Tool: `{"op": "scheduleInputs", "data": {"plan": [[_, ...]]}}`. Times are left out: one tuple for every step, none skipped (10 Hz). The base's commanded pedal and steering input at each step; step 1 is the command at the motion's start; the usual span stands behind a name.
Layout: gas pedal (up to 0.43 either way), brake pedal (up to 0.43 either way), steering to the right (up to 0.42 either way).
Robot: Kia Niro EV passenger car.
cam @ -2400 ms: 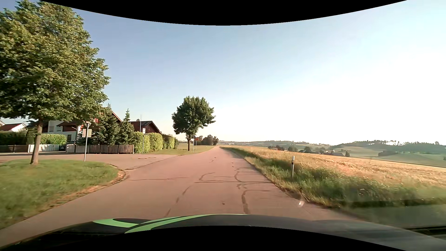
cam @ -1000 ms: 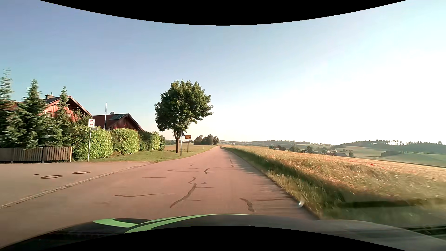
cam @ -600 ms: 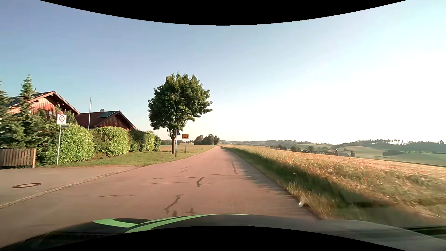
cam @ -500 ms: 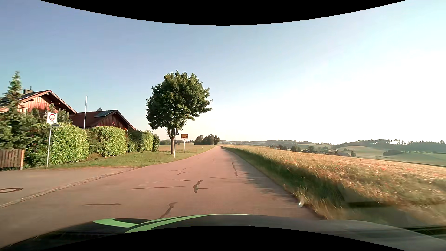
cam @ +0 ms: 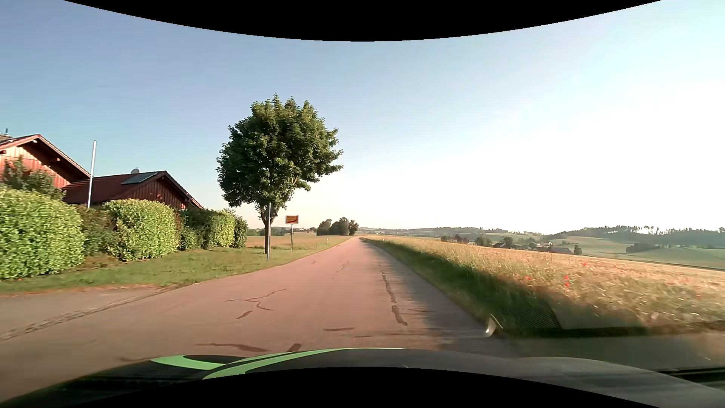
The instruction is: Follow the waypoints while adhering to traffic rules and regulations
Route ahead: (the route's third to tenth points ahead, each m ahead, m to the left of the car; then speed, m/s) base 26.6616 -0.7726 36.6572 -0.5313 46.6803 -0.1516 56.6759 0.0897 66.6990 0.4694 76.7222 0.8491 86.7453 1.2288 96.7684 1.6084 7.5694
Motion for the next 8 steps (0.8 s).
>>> {"op": "scheduleInputs", "data": {"plan": [[0.11,0.0,-0.003],[0.13,0.0,-0.002],[0.189,0.0,-0.002],[0.209,0.0,-0.001],[0.22,0.0,0.0],[0.24,0.0,0.0],[0.248,0.0,0.0],[0.248,0.0,0.0]]}}
